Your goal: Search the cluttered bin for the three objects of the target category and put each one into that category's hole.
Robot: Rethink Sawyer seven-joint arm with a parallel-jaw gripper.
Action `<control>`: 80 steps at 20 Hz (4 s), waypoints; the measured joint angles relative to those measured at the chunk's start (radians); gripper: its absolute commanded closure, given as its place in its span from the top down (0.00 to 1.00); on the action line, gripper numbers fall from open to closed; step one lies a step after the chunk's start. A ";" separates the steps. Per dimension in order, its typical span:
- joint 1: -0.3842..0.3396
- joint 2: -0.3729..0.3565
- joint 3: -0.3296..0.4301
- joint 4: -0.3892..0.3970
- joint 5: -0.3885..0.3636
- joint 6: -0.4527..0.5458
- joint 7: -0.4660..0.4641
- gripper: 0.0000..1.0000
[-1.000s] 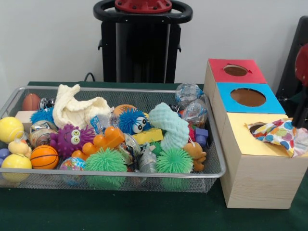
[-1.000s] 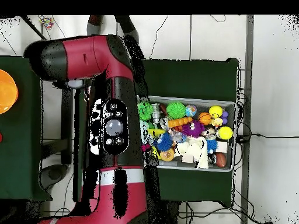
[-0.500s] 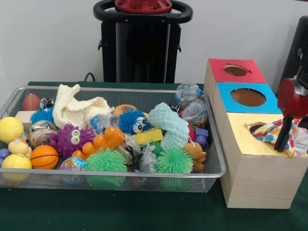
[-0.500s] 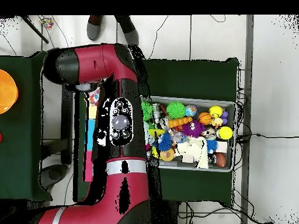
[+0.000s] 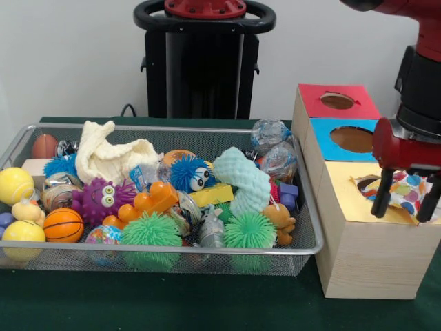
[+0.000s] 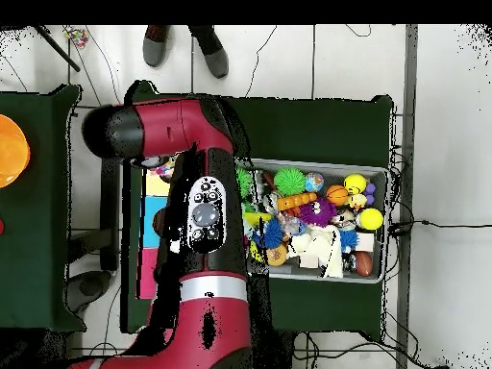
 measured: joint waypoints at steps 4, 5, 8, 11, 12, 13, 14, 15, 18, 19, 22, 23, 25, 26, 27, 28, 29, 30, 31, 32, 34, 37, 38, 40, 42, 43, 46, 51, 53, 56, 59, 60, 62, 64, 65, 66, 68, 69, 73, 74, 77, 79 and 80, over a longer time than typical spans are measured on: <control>0.003 -0.064 -0.002 0.109 -0.004 -0.052 0.000 1.00; 0.005 -0.088 -0.003 0.145 -0.007 -0.064 0.000 1.00; 0.012 -0.126 -0.006 0.193 -0.017 -0.069 0.000 1.00; 0.024 -0.166 -0.012 0.239 -0.029 -0.069 0.000 1.00; 0.031 -0.180 -0.016 0.253 -0.030 -0.069 0.000 1.00; 0.037 -0.193 -0.019 0.267 -0.031 -0.069 0.000 1.00; 0.046 -0.206 -0.023 0.278 -0.030 -0.069 0.000 1.00; 0.055 -0.219 -0.027 0.289 -0.030 -0.069 0.000 1.00; 0.078 -0.238 -0.033 0.302 -0.030 -0.069 0.000 1.00; 0.085 -0.240 -0.033 0.302 -0.030 -0.069 0.000 1.00; 0.102 -0.240 -0.033 0.303 -0.030 -0.069 0.000 1.00; 0.104 -0.240 -0.033 0.303 -0.030 -0.069 0.000 1.00; 0.112 -0.232 -0.033 0.303 -0.030 -0.069 0.000 1.00; 0.112 -0.228 -0.033 0.302 -0.030 -0.069 0.000 1.00; 0.112 -0.225 -0.033 0.302 -0.030 -0.069 0.000 1.00; 0.111 -0.211 -0.033 0.302 -0.030 -0.069 0.000 1.00; 0.111 -0.208 -0.033 0.302 -0.030 -0.069 0.000 1.00; 0.111 -0.204 -0.033 0.302 -0.030 -0.070 0.000 1.00; 0.109 -0.187 -0.033 0.302 -0.030 -0.070 0.000 1.00; 0.109 -0.176 -0.033 0.302 -0.030 -0.070 0.000 1.00; 0.108 -0.154 -0.033 0.301 -0.030 -0.070 0.000 1.00; 0.107 -0.124 -0.033 0.298 -0.030 -0.073 0.000 1.00; 0.107 -0.106 -0.033 0.281 -0.023 -0.077 0.000 1.00; 0.108 -0.102 -0.033 0.272 -0.022 -0.074 0.000 1.00; 0.108 -0.099 -0.034 0.266 -0.022 -0.069 0.000 1.00; 0.108 -0.098 -0.034 0.265 -0.022 -0.066 0.000 1.00; 0.109 -0.093 -0.034 0.254 -0.019 -0.052 0.000 1.00; 0.118 -0.087 -0.044 0.246 -0.013 -0.047 0.000 1.00; 0.123 -0.086 -0.052 0.246 -0.012 -0.048 0.000 1.00; 0.131 -0.086 -0.063 0.246 -0.012 -0.049 0.000 1.00; 0.135 -0.085 -0.067 0.246 -0.012 -0.049 0.000 1.00; 0.136 -0.085 -0.068 0.246 -0.012 -0.049 0.000 1.00; 0.137 -0.085 -0.069 0.245 -0.012 -0.049 0.000 1.00; 0.138 -0.085 -0.069 0.242 -0.009 -0.049 0.000 1.00; 0.138 -0.084 -0.069 0.239 -0.007 -0.050 0.000 1.00; 0.138 -0.083 -0.069 0.236 -0.006 -0.050 0.000 1.00; 0.138 -0.078 -0.069 0.224 -0.001 -0.050 0.000 1.00; 0.139 -0.071 -0.069 0.206 0.001 -0.050 0.000 1.00; 0.140 -0.042 -0.069 0.143 0.011 -0.049 0.000 1.00; 0.140 -0.033 -0.069 0.125 0.015 -0.049 0.000 1.00; 0.140 -0.020 -0.069 0.099 0.020 -0.049 0.000 1.00; 0.140 0.001 -0.068 0.060 0.027 -0.049 0.000 0.00; 0.140 0.002 -0.068 0.058 0.028 -0.049 0.000 0.00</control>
